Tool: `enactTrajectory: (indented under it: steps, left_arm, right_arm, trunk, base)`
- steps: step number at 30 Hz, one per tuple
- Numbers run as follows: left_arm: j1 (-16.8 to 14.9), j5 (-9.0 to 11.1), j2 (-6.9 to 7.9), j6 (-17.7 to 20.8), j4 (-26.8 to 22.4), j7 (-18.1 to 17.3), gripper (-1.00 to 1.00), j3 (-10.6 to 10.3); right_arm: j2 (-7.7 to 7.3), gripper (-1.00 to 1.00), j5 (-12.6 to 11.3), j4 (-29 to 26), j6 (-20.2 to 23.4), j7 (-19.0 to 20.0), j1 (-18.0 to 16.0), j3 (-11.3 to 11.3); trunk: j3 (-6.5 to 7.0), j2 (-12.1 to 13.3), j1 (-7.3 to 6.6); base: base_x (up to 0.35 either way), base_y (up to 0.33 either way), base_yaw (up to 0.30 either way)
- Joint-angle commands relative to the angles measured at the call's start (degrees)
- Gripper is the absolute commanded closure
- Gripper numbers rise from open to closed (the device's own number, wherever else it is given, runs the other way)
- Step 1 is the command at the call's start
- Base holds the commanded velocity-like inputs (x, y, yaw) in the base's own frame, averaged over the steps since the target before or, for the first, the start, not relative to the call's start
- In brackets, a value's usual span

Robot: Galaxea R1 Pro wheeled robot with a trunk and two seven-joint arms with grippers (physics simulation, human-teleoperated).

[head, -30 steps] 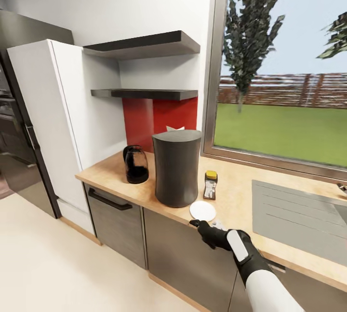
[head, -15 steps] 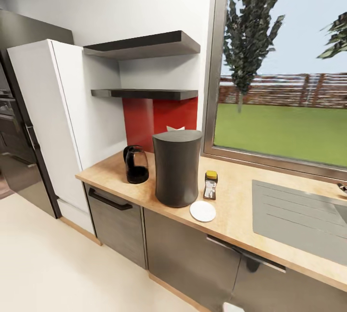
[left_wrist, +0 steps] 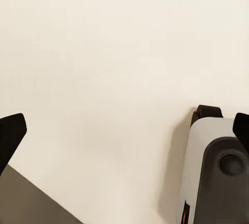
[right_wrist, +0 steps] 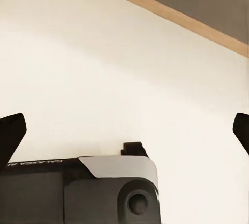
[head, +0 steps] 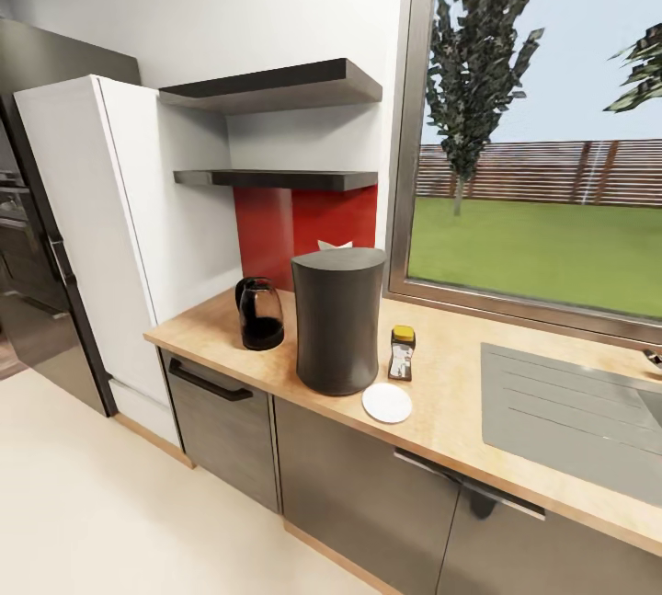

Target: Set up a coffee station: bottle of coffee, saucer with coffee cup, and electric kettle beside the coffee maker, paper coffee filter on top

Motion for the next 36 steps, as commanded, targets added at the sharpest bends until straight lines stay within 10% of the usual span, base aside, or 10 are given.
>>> enactTrajectory:
  steps: [1,13,36]
  left_arm:
    - [-0.06,-0.41,-0.01,0.04,0.01,0.1,-1.0,0.26]
    - [-0.06,-0.32,-0.41,-0.02,-0.02,0.02,-1.0,0.2]
    - [-0.14,-0.16,-0.39,-0.04,-0.84,0.0,-1.0,0.38]
  right_arm:
    - [0.04,-1.0,0.69,0.04,-0.11,-0.23,-0.05,-0.5]
    - [-1.04,-1.0,1.1,0.0,-0.05,-0.08,0.05,-0.66]
    - [-3.57,-1.0,0.98,0.04,-0.14,0.09,4.65,-0.73]
  trunk:
    - [-0.11,-0.1,0.02]
    - [-0.11,-0.1,0.02]
    - [-0.11,-0.1,0.02]
  base:
    - [0.0,0.0,0.0]
    - [0.017,0.016,-0.001]
    - [0.034,0.324,-0.261]
